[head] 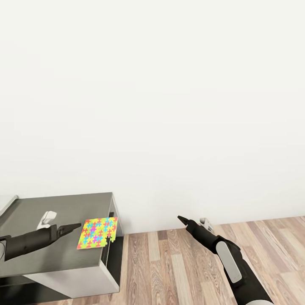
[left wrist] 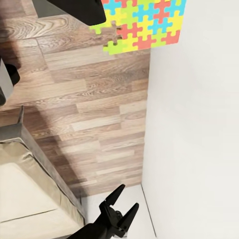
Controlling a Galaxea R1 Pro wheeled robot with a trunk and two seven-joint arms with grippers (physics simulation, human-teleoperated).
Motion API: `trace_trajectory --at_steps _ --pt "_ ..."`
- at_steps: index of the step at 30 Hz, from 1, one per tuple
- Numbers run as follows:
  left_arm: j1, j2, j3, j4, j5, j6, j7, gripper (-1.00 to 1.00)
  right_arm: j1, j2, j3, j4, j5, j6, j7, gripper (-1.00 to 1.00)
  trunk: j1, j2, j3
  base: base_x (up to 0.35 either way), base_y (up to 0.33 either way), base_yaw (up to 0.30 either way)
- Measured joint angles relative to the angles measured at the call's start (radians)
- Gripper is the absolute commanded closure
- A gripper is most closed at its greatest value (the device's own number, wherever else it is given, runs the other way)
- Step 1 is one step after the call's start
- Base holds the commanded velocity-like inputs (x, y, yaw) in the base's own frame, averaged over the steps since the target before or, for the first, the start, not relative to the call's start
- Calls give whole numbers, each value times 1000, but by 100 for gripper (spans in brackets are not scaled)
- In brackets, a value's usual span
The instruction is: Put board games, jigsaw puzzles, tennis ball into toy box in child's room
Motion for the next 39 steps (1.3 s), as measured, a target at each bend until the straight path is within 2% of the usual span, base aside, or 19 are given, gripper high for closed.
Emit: trace_trajectory --at_steps 11,29,39 --pt "0 0 0 0 0 0 0 -100 1 0 -2 1 3 0 54 -100 0 0 18 0 0 0" --pt "0 1 0 0 0 0 -1 -100 1 1 -2 3 6 -2 60 -100 0 0 48 0 0 0" --pt "0 0 6 1 -1 0 -49 -100 1 -1 -4 3 3 0 62 -100 0 0 65 44 0 0"
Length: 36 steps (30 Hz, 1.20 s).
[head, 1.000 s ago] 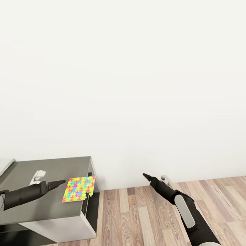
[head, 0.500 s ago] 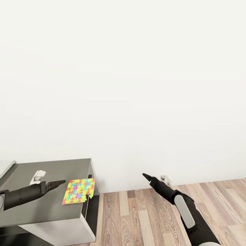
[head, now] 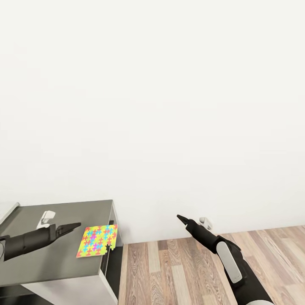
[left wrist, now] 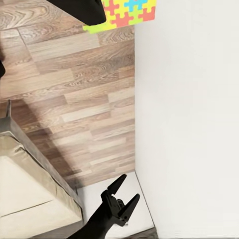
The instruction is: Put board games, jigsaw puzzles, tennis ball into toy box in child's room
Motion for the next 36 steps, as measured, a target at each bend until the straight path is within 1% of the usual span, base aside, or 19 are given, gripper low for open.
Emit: trace_trajectory --at_steps 13,28,36 --pt "0 1 5 0 1 0 -7 -100 0 0 0 4 0 0 0 -100 0 0 22 108 21 0" --pt "0 1 5 0 2 0 -8 -100 0 2 2 4 2 -2 0 -100 0 0 47 14 4 0" --pt "0 1 5 0 2 0 -8 -100 0 2 2 5 6 -2 0 -100 0 0 60 0 168 6"
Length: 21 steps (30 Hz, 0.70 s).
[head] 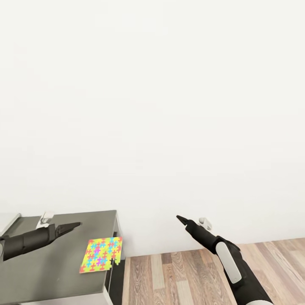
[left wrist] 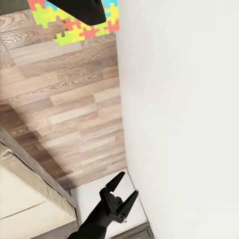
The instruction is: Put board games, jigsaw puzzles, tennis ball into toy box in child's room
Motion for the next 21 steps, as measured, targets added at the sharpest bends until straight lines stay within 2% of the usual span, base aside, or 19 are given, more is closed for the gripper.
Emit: trace_trajectory --at_steps 5,16,21 --pt "0 -1 0 0 0 0 0 -100 0 0 7 0 1 1 0 -100 0 0 8 0 121 49" --pt "0 -1 2 0 0 0 -1 -100 -2 0 13 4 -2 9 1 -100 0 0 12 0 13 9" --pt "0 -1 -2 -2 0 1 -2 -100 -18 0 13 58 0 22 1 -100 0 0 12 0 0 0"
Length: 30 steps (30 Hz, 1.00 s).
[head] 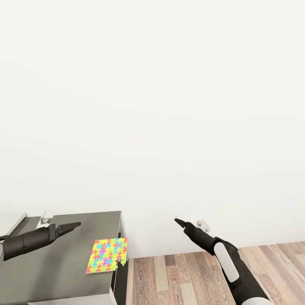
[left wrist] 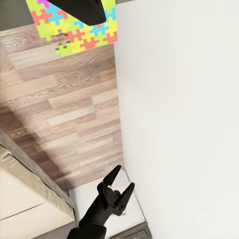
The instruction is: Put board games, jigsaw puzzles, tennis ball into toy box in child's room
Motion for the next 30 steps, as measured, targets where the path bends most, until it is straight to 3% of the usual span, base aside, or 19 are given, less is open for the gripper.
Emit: trace_trajectory --at_steps 7,13,23,30 --pt "0 0 -5 -1 0 0 -32 -100 -47 -1 32 88 2 6 35 -100 15 -28 -12 0 0 0" --pt "0 0 -11 -2 -1 0 -160 -100 -58 -1 78 99 5 3 111 -100 38 -70 -31 0 0 0" --pt "4 1 -12 -13 -6 -4 -370 -100 -59 13 85 103 5 -8 113 -100 77 -140 -63 0 0 0" --pt "6 -1 -13 -16 -7 -4 -405 -100 -68 21 86 108 2 -22 107 -100 104 -189 -85 0 0 0"
